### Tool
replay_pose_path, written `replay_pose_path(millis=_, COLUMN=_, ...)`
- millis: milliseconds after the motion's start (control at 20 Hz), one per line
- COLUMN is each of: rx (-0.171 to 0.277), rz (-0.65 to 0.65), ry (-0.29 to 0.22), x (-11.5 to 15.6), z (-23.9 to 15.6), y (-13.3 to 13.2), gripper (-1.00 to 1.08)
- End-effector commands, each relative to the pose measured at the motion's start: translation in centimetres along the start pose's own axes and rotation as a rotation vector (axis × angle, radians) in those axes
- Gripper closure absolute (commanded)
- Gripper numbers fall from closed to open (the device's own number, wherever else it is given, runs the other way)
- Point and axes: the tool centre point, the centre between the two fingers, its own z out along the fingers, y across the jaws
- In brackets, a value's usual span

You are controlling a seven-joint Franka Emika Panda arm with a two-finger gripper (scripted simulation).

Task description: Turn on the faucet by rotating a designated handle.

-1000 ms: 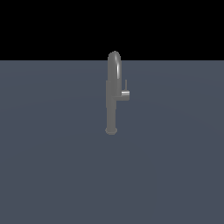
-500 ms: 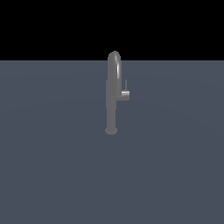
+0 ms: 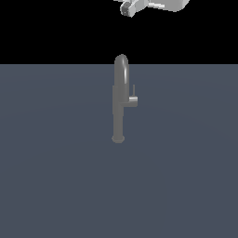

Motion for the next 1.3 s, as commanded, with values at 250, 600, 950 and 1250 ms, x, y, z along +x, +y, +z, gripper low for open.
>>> replay_pose_path(millis=250, rx=0.141, rz=0.134, ry=-0.149, x=5.2, z=0.4, y=-0.3, gripper=1.08)
replay_pose_path(millis=600, rx=0.29, rz=0.275, ry=-0.306, x=10.4, z=1.7, y=0.0, gripper=1.08)
replay_pose_path(millis=950, rx=0.438, rz=0.417, ry=-0.461, x=15.3, z=3.9, y=0.7, gripper=1.08)
replay_pose_path(millis=1250, rx=0.532, rz=0.508, ry=-0.559, x=18.1, z=5.9, y=1.3, gripper=1.08)
